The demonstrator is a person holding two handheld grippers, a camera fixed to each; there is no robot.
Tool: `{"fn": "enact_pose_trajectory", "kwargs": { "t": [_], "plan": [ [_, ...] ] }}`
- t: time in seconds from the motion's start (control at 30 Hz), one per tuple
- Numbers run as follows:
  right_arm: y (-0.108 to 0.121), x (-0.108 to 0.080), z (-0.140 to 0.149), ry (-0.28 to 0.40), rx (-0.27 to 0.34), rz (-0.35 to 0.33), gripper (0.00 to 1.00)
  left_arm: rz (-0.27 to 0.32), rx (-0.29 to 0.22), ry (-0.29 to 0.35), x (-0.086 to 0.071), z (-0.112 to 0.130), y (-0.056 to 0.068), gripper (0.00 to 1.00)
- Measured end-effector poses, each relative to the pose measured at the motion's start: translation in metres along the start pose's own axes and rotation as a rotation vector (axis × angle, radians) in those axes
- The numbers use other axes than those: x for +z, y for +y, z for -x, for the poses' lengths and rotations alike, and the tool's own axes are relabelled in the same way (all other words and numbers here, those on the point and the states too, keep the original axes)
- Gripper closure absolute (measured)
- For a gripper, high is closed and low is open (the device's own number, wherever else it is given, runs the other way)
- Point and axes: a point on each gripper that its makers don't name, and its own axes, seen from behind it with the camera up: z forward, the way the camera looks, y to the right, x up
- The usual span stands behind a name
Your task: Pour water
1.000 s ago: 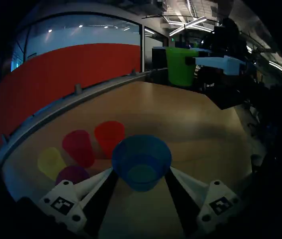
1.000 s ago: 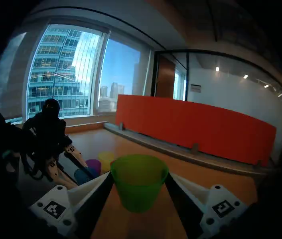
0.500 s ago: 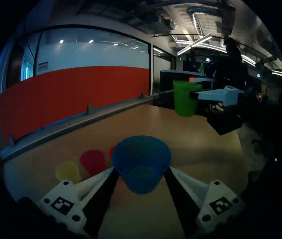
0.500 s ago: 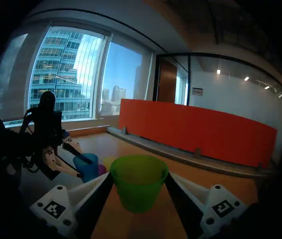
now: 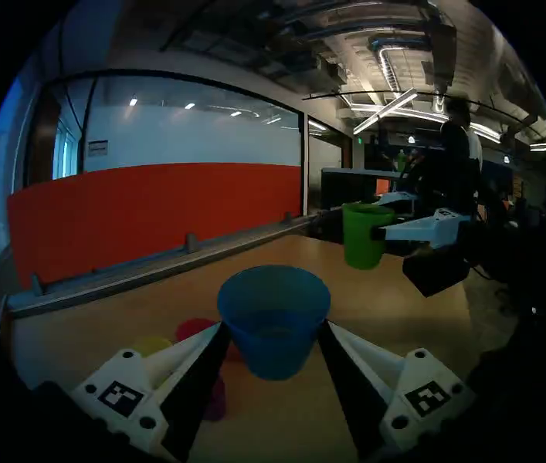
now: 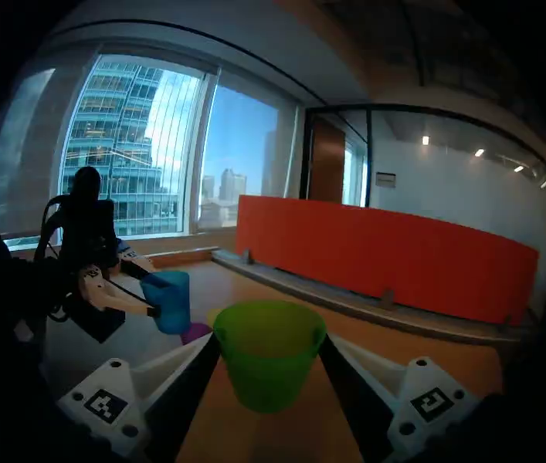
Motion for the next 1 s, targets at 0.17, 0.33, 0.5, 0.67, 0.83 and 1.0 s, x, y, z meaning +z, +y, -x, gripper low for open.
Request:
{"fn": "enact_pose_trajectory", "kwargs": {
  "t": [0.17, 0.33, 0.5, 0.67, 0.83, 1.0],
  "plan": [
    [-0.003, 0.001, 0.001, 0.003, 0.006, -0.006, 0.08, -0.01, -0.002, 0.033, -0.008, -0.013, -0.001, 0.2],
    [-0.006, 0.003, 0.002, 0.003, 0.008, -0.01, 0.08, -0.024, 0.0, 0.059, -0.013, -0.022, -0.004, 0.19],
    [-0.008, 0.004, 0.002, 0.005, 0.011, -0.016, 0.08, -0.034, -0.004, 0.078, -0.018, -0.031, -0.007, 0.19],
    [-0.011, 0.006, 0.003, 0.006, 0.013, -0.023, 0.08, -0.04, -0.003, 0.09, -0.023, -0.037, -0.008, 0.19],
    [-0.015, 0.009, 0.002, 0.01, 0.019, -0.028, 0.08, -0.042, 0.007, 0.093, -0.026, -0.04, -0.008, 0.19],
    [-0.018, 0.01, 0.002, 0.015, 0.024, -0.036, 0.08, -0.052, 0.023, 0.097, -0.028, -0.044, -0.011, 0.19]
  ]
}}
